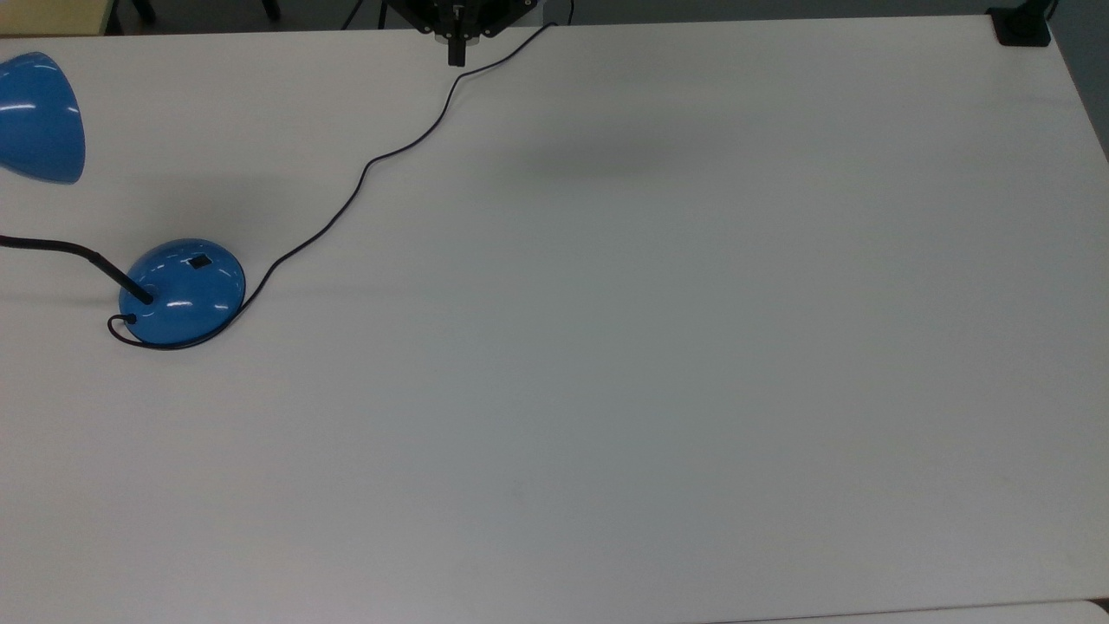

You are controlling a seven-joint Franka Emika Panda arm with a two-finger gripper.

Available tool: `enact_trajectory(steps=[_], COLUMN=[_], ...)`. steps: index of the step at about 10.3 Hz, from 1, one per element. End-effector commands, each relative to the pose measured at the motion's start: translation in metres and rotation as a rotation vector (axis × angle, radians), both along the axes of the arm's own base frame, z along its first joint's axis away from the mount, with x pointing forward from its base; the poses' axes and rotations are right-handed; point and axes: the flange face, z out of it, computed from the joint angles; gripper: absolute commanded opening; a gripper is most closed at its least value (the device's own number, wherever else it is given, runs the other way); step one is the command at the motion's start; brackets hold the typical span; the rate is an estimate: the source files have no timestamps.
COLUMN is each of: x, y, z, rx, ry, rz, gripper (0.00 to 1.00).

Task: Turn on the lamp
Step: 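Move the gripper toward the blue lamp base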

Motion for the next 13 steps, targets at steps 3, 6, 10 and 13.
enact_trajectory(steps=[3,6,10,13], x=[-0.013,-0.020,-0.014,-0.003], y=[-0.070,-0.145,-0.208,-0.231], z=[-0.048,-0.114,-0.194,-0.227], rx=[0.022,0.024,0.035,0.041], ry=[-0.052,-0.122,-0.289,-0.367], rz=[-0.158,-0.341,-0.542,-0.612], gripper=[0.00,0.00,0.00,0.00])
